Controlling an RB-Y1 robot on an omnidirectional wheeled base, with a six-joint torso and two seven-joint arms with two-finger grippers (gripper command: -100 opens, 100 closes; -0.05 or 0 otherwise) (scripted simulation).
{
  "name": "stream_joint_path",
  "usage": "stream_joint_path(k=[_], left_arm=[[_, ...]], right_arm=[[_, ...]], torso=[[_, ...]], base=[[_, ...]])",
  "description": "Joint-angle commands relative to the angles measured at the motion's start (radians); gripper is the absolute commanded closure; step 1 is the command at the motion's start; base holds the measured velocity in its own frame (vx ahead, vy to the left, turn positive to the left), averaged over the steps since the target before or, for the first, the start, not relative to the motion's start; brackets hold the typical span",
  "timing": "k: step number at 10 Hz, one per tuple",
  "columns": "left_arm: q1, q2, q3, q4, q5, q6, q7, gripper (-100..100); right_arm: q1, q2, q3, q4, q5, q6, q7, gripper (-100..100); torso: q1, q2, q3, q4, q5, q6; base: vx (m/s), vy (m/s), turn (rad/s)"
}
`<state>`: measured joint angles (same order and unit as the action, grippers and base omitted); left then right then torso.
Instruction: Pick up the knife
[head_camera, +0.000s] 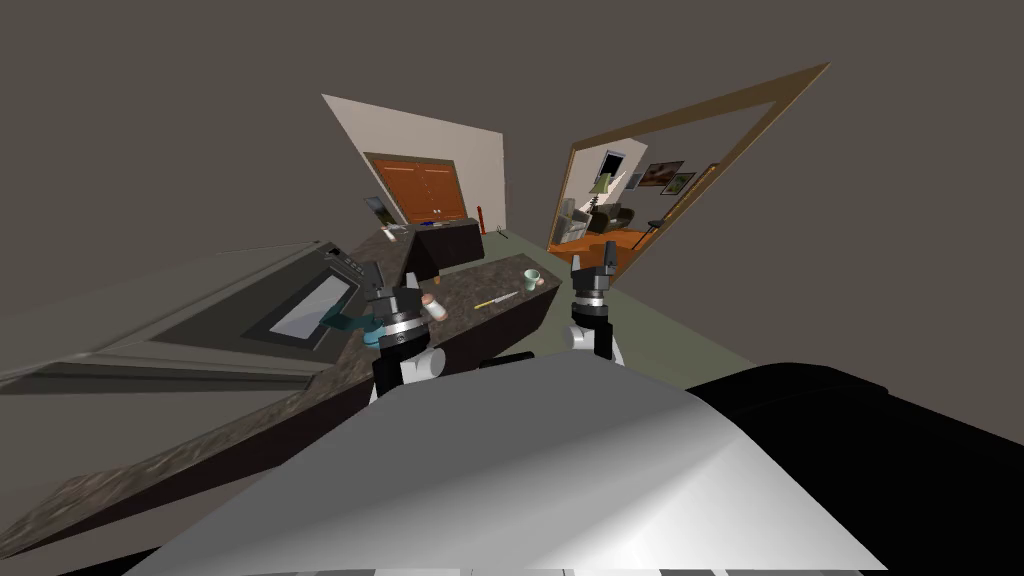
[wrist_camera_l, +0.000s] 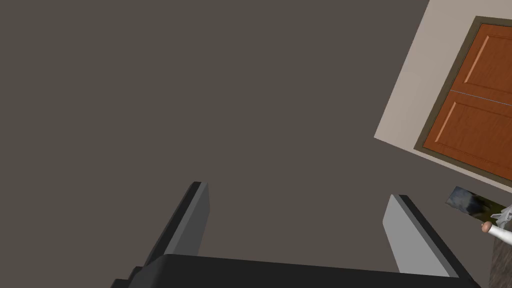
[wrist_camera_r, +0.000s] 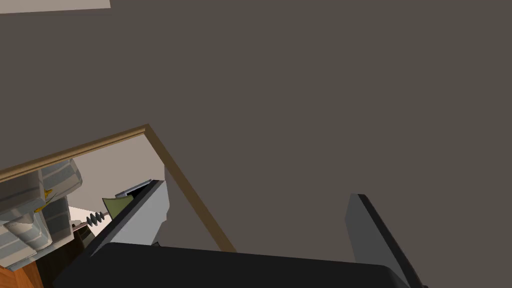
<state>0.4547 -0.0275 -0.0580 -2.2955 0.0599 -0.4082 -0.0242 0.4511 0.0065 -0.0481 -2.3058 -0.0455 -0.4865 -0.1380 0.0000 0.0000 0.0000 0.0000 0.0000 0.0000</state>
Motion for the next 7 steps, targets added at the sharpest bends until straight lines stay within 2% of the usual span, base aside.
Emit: stream_joint_path(k=[1, 4, 7], left_arm=[[-0.003, 0.034, 0.004, 0.005, 0.006, 0.013, 0.001, -100], [-0.014, 0.116, 0.021, 0.029, 0.031, 0.065, 0.006, -100], [-0.033, 0.201, 0.048, 0.072, 0.071, 0.155, 0.011, -100]], right_arm=[[0.000, 0.000, 0.000, 0.000, 0.000, 0.000, 0.000, 0], [0.000, 0.000, 0.000, 0.000, 0.000, 0.000, 0.000, 0], [0.000, 0.000, 0.000, 0.000, 0.000, 0.000, 0.000, 0]], torso=[[0.000, 0.000, 0.000, 0.000, 0.000, 0.000], [-0.006, 0.001, 0.001, 0.000, -0.001, 0.000], [-0.010, 0.001, 0.001, 0.000, -0.002, 0.000]], base=[[-0.007, -0.033, -0.012], [-0.014, -0.091, -0.015], [-0.014, -0.162, -0.026]])
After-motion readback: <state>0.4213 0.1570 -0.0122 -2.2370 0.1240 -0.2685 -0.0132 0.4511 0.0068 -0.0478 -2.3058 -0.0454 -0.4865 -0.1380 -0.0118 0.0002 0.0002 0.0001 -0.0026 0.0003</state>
